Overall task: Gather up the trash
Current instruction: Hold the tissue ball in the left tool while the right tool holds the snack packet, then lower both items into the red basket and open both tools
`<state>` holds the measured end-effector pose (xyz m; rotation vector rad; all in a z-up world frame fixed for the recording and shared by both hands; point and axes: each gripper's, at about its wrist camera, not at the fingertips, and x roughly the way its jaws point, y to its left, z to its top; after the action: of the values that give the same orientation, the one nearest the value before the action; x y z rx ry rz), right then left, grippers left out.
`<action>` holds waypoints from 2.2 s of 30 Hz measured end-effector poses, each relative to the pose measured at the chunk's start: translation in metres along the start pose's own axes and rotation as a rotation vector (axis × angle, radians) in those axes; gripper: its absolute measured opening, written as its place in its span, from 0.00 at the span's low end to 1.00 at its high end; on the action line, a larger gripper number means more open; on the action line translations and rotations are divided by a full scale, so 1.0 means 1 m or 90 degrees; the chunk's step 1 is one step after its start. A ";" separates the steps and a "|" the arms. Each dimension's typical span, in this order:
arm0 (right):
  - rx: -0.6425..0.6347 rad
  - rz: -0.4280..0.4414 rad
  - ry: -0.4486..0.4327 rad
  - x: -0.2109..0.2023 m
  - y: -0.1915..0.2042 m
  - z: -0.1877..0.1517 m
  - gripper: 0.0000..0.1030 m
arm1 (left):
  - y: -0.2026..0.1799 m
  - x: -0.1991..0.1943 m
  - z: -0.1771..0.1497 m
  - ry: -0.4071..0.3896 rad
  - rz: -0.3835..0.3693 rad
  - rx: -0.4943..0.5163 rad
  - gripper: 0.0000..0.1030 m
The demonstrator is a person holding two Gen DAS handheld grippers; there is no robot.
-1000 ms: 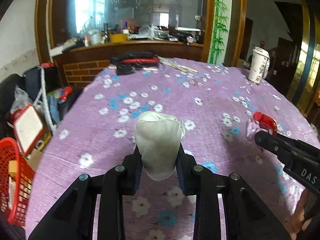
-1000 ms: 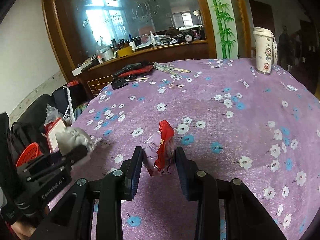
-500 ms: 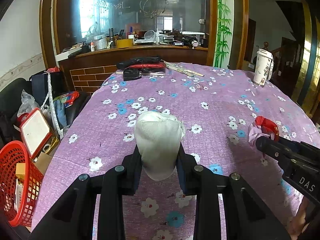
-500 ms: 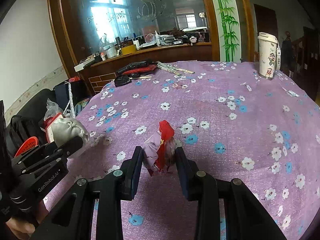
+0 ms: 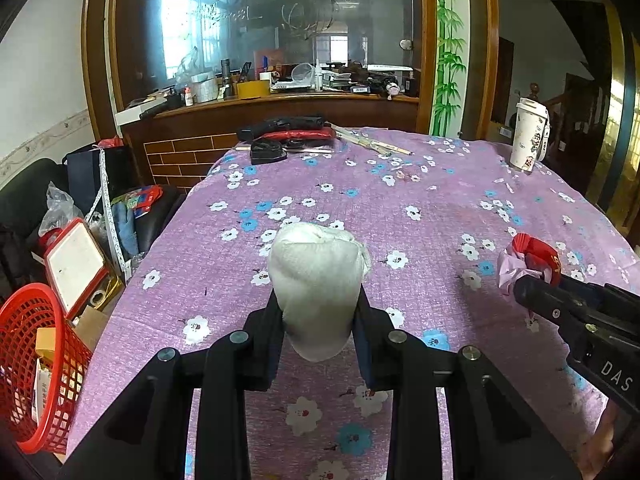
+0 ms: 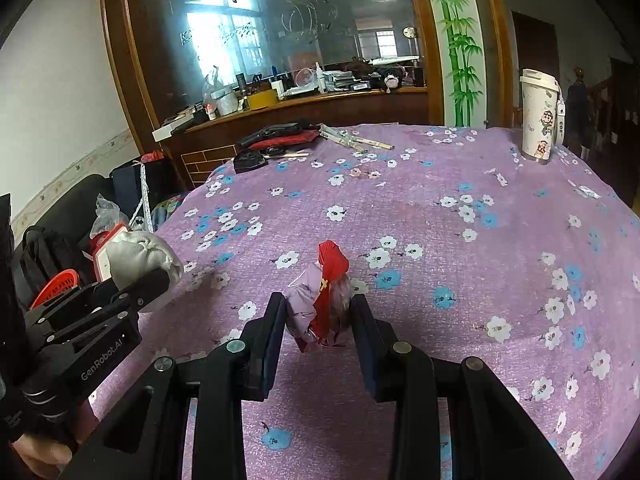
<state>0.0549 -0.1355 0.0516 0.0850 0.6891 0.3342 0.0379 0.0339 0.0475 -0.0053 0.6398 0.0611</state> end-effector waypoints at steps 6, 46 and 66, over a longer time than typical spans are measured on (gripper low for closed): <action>-0.005 0.002 0.001 0.000 0.002 0.000 0.35 | 0.001 -0.001 0.000 -0.001 0.002 -0.001 0.28; 0.041 0.046 0.004 -0.033 0.031 0.007 0.35 | 0.049 -0.082 0.010 -0.030 -0.016 -0.048 0.29; -0.102 0.220 0.058 -0.044 0.213 -0.014 0.36 | 0.209 -0.159 -0.047 -0.047 0.093 -0.155 0.29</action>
<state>-0.0438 0.0507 0.1071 0.0366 0.7352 0.7273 -0.1297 0.2322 0.1073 -0.1900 0.5549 0.2789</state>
